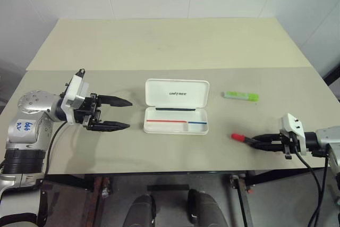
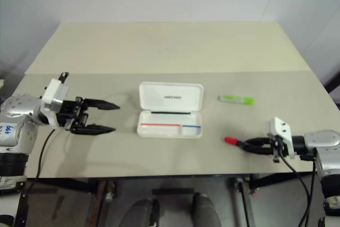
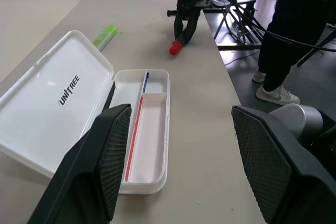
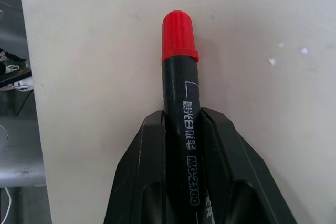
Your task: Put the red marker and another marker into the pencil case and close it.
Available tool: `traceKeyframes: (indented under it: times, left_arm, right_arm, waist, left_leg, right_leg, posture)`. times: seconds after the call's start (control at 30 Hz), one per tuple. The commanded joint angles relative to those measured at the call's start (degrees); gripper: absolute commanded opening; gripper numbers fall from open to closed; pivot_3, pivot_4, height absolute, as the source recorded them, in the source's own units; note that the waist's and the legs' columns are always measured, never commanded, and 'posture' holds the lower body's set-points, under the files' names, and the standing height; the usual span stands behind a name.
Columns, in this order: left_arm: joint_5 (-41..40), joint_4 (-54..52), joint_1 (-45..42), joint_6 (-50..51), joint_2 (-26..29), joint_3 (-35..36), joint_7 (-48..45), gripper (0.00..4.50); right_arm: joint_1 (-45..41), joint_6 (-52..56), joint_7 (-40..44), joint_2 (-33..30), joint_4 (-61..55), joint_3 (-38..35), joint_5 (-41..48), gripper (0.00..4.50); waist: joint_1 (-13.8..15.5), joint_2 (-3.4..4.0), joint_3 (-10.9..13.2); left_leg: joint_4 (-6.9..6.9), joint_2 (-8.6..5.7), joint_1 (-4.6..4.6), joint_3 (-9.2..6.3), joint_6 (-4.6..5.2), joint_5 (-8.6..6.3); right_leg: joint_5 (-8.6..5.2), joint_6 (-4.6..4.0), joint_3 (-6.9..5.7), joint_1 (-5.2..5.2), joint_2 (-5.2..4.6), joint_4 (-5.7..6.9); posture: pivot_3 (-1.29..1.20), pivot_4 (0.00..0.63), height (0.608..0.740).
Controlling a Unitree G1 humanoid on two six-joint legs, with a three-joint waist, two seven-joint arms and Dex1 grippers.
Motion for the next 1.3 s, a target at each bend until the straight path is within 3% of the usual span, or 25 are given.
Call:
traceKeyframes:
  times: [0.03,0.2,0.43,0.87,1.3]
  left_arm:
    - [0.5,2.2,0.4,-3.0,2.0,1.5,-4.0,3.18]
    - [1.3,3.4,2.1,-5.3,3.5,0.8,-4.5,3.18]
    - [1.1,4.7,3.8,-6.5,3.3,2.1,-2.0,3.18]
    - [0.7,1.2,7.6,-6.4,-0.2,3.7,2.7,3.18]
    - [0.5,-3.3,9.3,-5.3,-1.6,3.6,6.0,3.18]
  right_arm:
    - [-5.0,5.6,-2.1,2.6,-9.7,0.2,3.5,0.58]
    - [-10.0,11.9,-4.2,6.8,-18.3,2.6,5.0,0.58]
    - [-17.0,14.2,-4.7,14.6,-20.9,8.3,4.9,0.58]
    - [-29.4,2.1,-4.2,28.6,-1.0,16.1,-3.5,0.58]
    - [-37.4,-8.8,-4.6,32.2,17.2,16.8,-11.1,0.58]
  waist:
    - [-0.6,0.02,0.0]
    - [-1.0,0.01,0.0]
    - [-0.1,0.01,0.0]
    - [-0.2,0.00,0.0]
    - [-1.5,0.00,0.0]
  left_leg:
    - [0.00,0.02,0.05,0.05,0.00,0.00]
    - [-0.04,0.09,0.14,0.07,-0.09,-0.01]
    - [-0.02,0.00,-0.35,0.22,-0.01,-0.06]
    - [-0.02,0.08,-0.35,0.27,-0.04,-0.06]
    - [-0.07,0.08,-0.34,0.27,-0.05,-0.06]
  right_leg:
    - [0.00,0.00,0.06,-0.01,0.00,0.04]
    - [0.00,-0.05,0.09,-0.01,0.03,0.12]
    - [0.02,-0.01,0.19,-0.54,-0.07,0.17]
    - [0.02,-0.03,0.21,-0.58,0.06,0.51]
    - [0.01,-0.03,0.22,-0.59,0.05,0.52]
  posture:
    - [0.00,0.150,0.740]
    - [0.00,0.150,0.740]
    - [0.00,0.150,0.740]
    - [0.00,0.150,0.740]
    - [0.00,0.150,0.740]
